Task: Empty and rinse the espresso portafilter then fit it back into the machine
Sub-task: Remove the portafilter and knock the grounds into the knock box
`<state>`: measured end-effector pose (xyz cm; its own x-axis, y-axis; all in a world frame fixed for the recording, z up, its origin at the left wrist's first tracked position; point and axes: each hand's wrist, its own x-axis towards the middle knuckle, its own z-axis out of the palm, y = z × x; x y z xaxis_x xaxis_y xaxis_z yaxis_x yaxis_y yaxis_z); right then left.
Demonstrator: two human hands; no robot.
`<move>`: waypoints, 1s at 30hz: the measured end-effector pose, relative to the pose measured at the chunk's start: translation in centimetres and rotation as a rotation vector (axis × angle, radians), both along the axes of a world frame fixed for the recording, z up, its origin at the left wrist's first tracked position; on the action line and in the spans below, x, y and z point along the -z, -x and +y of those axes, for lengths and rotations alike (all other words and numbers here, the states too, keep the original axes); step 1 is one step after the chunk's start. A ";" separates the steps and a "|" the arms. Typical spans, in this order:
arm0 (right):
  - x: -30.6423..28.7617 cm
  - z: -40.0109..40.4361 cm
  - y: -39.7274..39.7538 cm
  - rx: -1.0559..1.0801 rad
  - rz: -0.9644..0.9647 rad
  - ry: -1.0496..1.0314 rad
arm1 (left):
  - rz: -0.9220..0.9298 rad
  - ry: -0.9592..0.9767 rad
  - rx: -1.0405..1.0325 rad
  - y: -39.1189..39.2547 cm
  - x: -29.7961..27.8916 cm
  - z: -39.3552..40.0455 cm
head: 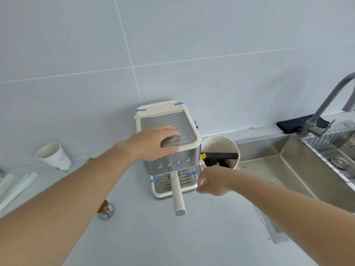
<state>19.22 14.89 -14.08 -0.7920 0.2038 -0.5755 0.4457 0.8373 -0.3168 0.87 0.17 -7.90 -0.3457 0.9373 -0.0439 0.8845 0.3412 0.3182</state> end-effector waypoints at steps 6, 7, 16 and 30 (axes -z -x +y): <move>5.7 -3.5 0.0 0.380 0.118 0.353 | 0.076 -0.068 0.023 0.9 2.3 0.2; 6.1 -4.1 0.0 0.439 0.135 0.432 | 0.092 -0.087 0.026 0.9 2.5 0.2; 9.7 -9.0 2.5 0.933 0.313 1.111 | 0.094 -0.153 0.029 1.5 3.8 0.2; 11.9 -9.7 3.2 1.062 0.414 1.254 | 0.074 -0.215 0.017 1.5 4.5 0.4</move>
